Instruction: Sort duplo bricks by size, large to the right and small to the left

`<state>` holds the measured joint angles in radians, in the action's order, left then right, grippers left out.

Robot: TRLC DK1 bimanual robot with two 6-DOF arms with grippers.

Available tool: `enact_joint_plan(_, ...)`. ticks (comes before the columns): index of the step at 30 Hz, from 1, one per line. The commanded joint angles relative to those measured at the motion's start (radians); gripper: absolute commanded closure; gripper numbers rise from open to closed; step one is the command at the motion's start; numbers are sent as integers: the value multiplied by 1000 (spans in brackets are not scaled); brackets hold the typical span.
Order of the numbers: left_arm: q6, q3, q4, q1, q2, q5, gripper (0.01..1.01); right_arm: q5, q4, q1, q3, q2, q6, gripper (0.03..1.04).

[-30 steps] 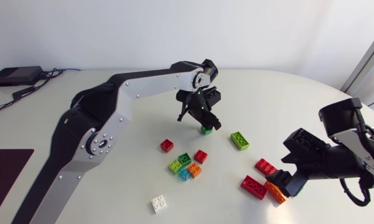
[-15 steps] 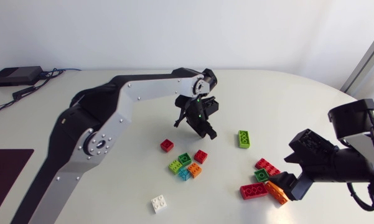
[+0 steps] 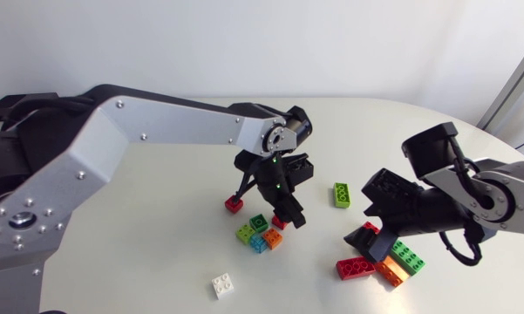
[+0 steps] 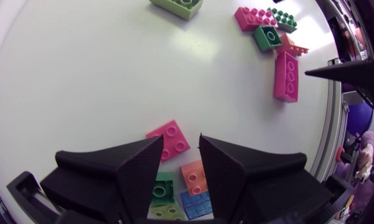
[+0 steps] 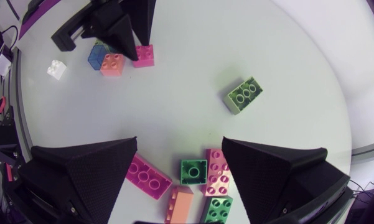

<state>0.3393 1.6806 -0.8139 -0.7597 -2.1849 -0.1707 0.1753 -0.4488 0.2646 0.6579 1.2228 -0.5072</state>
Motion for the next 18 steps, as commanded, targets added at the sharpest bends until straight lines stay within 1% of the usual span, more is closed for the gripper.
enact_joint_plan(1,-17,-44,21,-1,33,-15,500,-17,24,15,16,64,32,82)
enact_joint_plan(3,-20,-42,21,-10,43,-26,430,-23,53,15,3,109,32,82)
enact_joint_plan(6,-23,-50,21,-24,57,-29,359,-30,87,4,-21,150,26,85)
enact_joint_plan(8,-25,-65,27,-27,73,-33,359,-30,94,-10,-44,150,15,92)
enact_joint_plan(10,-25,-78,32,-24,89,-33,359,-31,96,-19,-73,133,10,120)
enact_joint_plan(14,-25,-101,33,-13,111,-35,359,-39,93,-33,-121,101,1,121)
enact_joint_plan(17,-25,-113,39,-6,123,-35,359,-39,94,-47,-155,81,-4,162)
enact_joint_plan(18,-26,-117,41,-4,126,-33,359,-40,94,-50,-164,78,-4,162)
